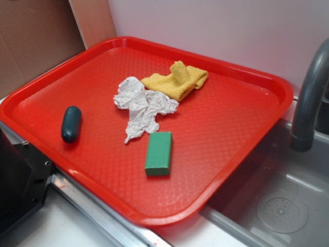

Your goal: Grab the yellow cloth.

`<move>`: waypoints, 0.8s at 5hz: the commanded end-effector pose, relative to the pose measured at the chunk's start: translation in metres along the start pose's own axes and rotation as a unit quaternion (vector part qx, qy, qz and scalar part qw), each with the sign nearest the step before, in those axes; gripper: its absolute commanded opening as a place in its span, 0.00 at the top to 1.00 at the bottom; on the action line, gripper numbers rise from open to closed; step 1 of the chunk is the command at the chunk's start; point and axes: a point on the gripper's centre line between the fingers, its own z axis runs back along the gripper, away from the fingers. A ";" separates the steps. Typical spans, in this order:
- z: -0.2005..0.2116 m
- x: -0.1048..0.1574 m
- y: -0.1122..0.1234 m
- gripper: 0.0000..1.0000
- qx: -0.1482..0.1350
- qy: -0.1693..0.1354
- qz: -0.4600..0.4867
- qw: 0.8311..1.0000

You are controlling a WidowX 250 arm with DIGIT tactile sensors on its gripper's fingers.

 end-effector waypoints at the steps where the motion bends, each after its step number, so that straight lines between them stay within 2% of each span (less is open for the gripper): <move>1: 0.000 0.000 0.000 0.00 0.000 0.000 0.000 1.000; 2: -0.014 0.021 0.010 0.00 -0.038 0.021 0.130 0.991; 3: -0.019 0.034 0.009 0.00 -0.023 0.013 0.188 0.982; 4: -0.028 0.064 0.009 0.00 -0.018 -0.021 0.224 0.974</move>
